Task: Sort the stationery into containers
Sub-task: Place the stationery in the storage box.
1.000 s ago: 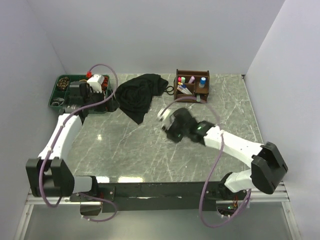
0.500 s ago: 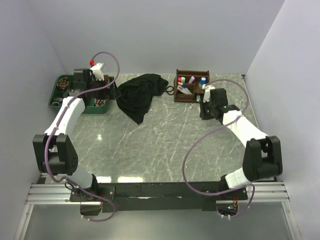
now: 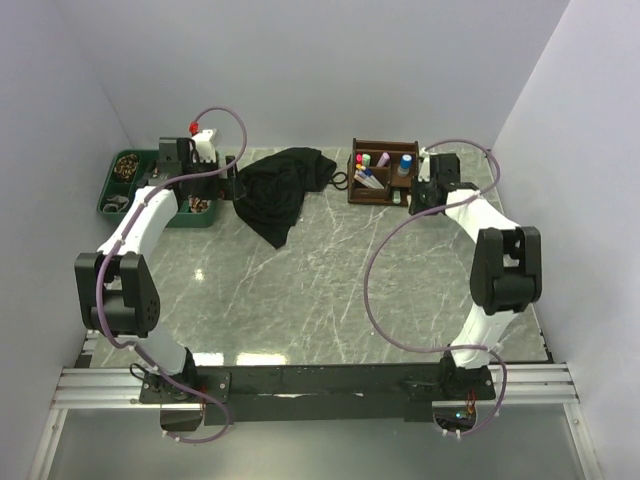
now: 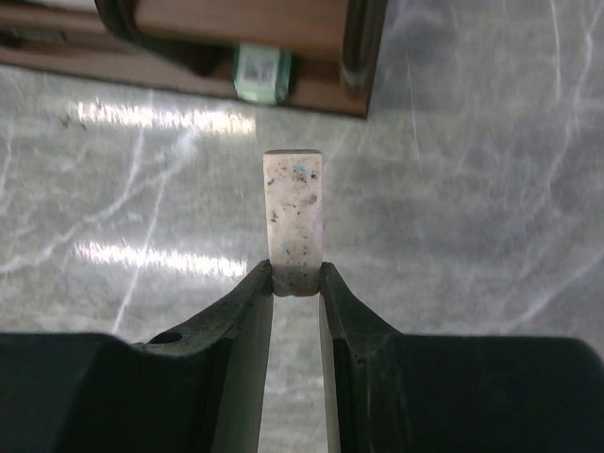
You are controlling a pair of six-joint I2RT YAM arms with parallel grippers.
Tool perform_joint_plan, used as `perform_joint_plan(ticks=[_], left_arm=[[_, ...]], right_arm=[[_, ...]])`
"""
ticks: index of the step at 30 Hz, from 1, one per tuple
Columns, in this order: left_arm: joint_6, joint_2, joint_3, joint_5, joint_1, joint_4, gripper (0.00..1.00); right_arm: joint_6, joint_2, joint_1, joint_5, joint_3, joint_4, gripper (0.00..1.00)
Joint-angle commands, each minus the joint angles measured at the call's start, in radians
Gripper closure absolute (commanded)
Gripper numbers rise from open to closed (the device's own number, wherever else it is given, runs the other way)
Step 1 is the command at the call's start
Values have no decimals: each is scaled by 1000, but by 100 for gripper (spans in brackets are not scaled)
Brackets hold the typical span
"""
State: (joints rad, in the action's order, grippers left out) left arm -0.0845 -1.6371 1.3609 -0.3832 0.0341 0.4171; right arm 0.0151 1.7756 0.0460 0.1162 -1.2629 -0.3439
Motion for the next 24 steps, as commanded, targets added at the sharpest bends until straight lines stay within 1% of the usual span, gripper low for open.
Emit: perform_joint_plan(ticks=[1,8,9,16,24], left_arm=[[34,-12,53,18,3,8,1],[46,-33,70,26,3,23,1],[48,-36,70,26,3,25,0],[48,-53,84,26,3,31,1],[42,-61,78,21,6,32,1]], right_arm=[[-14,57,6,-1,-111,29,75],[-14,159,18,-6,-216,16,75],[-38,165,21,-6,-222,13,75],[-50,212,54,-3,-263,8,75],[-38,263,60,-29,-319,34,75]])
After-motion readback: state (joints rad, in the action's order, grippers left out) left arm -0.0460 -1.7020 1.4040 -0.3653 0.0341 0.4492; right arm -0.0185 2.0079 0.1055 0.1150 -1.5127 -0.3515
